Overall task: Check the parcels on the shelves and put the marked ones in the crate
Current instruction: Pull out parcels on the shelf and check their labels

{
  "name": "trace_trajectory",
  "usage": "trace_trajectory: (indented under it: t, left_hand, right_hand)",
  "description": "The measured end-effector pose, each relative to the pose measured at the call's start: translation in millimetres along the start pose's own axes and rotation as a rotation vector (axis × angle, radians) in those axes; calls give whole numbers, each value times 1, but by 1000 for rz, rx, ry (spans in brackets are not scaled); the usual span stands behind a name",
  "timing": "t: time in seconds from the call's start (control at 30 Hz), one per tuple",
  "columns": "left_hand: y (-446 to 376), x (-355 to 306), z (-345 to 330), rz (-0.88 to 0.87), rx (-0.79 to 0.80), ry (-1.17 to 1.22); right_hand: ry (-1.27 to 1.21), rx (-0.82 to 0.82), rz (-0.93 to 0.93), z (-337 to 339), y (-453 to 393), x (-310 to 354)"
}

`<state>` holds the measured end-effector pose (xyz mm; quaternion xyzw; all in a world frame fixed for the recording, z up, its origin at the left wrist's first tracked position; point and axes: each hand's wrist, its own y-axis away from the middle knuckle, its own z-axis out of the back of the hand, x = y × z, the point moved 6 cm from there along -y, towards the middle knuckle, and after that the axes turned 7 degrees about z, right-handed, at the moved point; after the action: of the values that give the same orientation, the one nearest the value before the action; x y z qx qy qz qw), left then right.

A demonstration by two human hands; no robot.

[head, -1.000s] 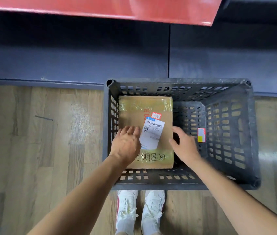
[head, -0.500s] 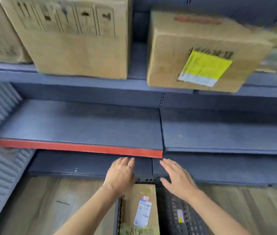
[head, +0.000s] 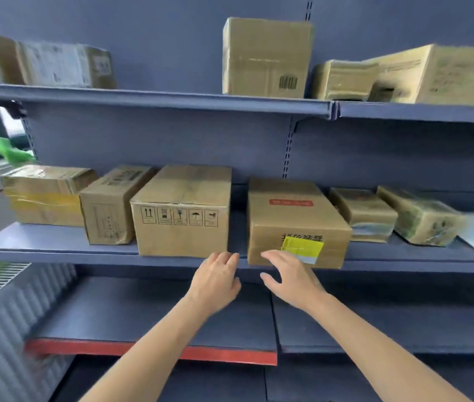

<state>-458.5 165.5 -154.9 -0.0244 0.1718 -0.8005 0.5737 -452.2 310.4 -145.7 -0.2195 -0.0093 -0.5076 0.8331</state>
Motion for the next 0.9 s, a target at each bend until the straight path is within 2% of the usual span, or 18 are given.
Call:
trace_trajectory:
  t: [0.27, 0.6, 0.9]
  left_hand:
    - [-39, -8, 109, 41, -208, -47]
    - [-74, -24, 204, 56, -397, 7]
    - [-121, -16, 259, 97, -438, -75]
  right_hand:
    - [75, -186, 80, 104, -36, 21]
    - [93, -410, 132, 204, -63, 27]
    - [76, -461, 172, 256, -110, 11]
